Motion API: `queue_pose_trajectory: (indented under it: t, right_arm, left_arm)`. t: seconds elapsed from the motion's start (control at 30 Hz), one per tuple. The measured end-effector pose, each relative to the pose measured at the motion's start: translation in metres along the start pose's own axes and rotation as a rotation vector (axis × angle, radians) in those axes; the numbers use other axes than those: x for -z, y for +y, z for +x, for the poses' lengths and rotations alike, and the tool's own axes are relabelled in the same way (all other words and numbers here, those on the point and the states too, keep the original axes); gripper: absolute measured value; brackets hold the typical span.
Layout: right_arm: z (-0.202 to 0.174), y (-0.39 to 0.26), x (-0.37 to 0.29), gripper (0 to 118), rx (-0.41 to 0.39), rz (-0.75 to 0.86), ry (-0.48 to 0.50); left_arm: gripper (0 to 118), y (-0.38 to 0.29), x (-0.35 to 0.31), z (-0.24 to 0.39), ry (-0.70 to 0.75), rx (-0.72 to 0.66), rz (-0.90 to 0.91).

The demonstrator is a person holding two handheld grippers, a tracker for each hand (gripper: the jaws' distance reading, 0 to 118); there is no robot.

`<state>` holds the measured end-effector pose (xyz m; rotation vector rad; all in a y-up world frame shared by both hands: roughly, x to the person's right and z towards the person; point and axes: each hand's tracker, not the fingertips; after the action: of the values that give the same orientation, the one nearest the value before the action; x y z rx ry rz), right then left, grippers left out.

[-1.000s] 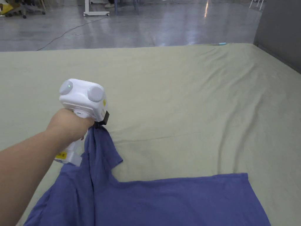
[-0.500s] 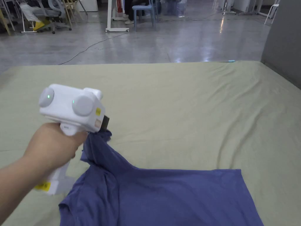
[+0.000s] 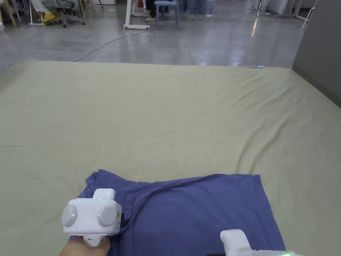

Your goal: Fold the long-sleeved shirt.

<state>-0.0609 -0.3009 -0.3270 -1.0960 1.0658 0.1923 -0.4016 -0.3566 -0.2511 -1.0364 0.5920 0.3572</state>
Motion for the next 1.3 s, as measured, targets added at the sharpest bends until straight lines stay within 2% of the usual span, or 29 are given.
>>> queue_pose_trajectory:
  t: [0.07,0.1,0.13,0.17,0.2,0.23,0.33,0.4,0.43,0.47,0.5,0.57,0.63,0.77,0.8,0.83,0.87,0.9,0.93,1.0,1.1,1.17,1.2,1.23,1.3]
  right_arm:
    - [0.002,-0.001,-0.001,0,0.010,0.005,-0.006]
    - [0.004,-0.001,-0.002,0,0.014,0.012,-0.013]
    - [0.005,-0.001,-0.004,0,0.018,0.023,-0.021]
    - [0.006,-0.001,-0.010,0,0.034,0.056,-0.031]
    - [0.006,-0.002,-0.017,0,0.041,0.098,-0.035]
    - [0.005,-0.001,-0.025,0,0.038,0.141,-0.042]
    - [0.000,-0.001,-0.046,0,0.083,0.272,-0.056]
    - [-0.007,0.000,-0.051,0,0.107,0.306,-0.059]
    - [-0.009,-0.001,-0.049,0,0.100,0.297,-0.068]
    - [-0.011,-0.002,-0.046,0,0.089,0.292,-0.086]
    - [-0.015,-0.001,-0.043,0,0.062,0.277,-0.122]
    - [-0.020,-0.004,-0.038,0,0.022,0.252,-0.152]
    - [-0.022,-0.004,-0.034,0,0.014,0.248,-0.141]
    - [-0.024,-0.001,-0.032,0,-0.002,0.235,-0.128]
    - [-0.023,0.001,-0.032,0,0.001,0.232,-0.124]
    - [-0.020,0.002,-0.032,0,0.012,0.226,-0.116]
    - [-0.018,0.004,-0.032,0,0.026,0.218,-0.114]
    - [-0.017,0.007,-0.032,0,0.033,0.213,-0.119]
    - [-0.015,0.008,-0.033,0,0.039,0.207,-0.130]
    - [-0.012,0.009,-0.033,0,0.039,0.191,-0.150]
    - [-0.004,0.017,-0.033,0,0.031,0.127,-0.190]
    - [0.002,0.026,-0.034,0,0.031,0.081,-0.226]
    - [0.004,0.030,-0.035,0,0.026,0.077,-0.251]
    - [0.008,0.037,-0.036,0,0.018,0.074,-0.268]
    - [0.016,0.051,-0.038,0,0.013,0.071,-0.275]
  left_arm:
    - [19,0.007,0.000,-0.004,-0.022,-0.035,-0.020]
    - [34,0.012,-0.005,-0.009,-0.065,-0.077,-0.019]
    - [65,0.011,-0.023,-0.009,-0.097,-0.111,-0.014]
    - [88,0.012,-0.040,-0.015,-0.120,-0.133,0.014]
    - [104,0.011,-0.056,-0.020,-0.132,-0.138,0.060]
    - [113,0.009,-0.075,-0.025,-0.150,-0.129,0.119]
    - [113,-0.011,-0.115,-0.039,-0.116,-0.081,0.227]
    - [109,-0.032,-0.126,-0.039,-0.124,-0.036,0.184]
    - [77,-0.040,-0.123,-0.037,-0.106,0.008,0.103]
    - [24,-0.048,-0.118,-0.035,-0.086,0.038,0.028]
    - [0,-0.056,-0.115,-0.034,-0.070,0.039,0.022]
    - [0,-0.067,-0.106,-0.036,-0.088,0.012,0.020]
    - [0,-0.061,-0.103,-0.038,-0.175,-0.037,-0.002]
    - [0,0.001,-0.091,-0.052,-0.177,-0.029,0.092]
    - [22,0.022,-0.083,-0.057,-0.156,-0.009,0.110]
    - [84,0.047,-0.067,-0.058,-0.123,0.021,0.086]
    - [117,0.069,-0.052,-0.061,-0.082,0.045,0.070]
    - [118,0.084,-0.040,-0.065,-0.085,0.026,0.126]
    - [118,0.112,-0.027,-0.066,-0.040,0.032,0.114]
    - [118,0.145,0.005,-0.069,-0.069,0.026,0.034]
    - [106,0.157,0.045,-0.078,-0.075,-0.045,0.009]
    - [96,0.166,0.068,-0.073,-0.064,-0.019,-0.025]
    - [86,0.159,0.072,-0.070,-0.023,0.022,-0.040]
    - [70,0.158,0.080,-0.068,0.013,0.062,-0.050]
    - [52,0.156,0.080,-0.071,-0.073,0.053,-0.008]
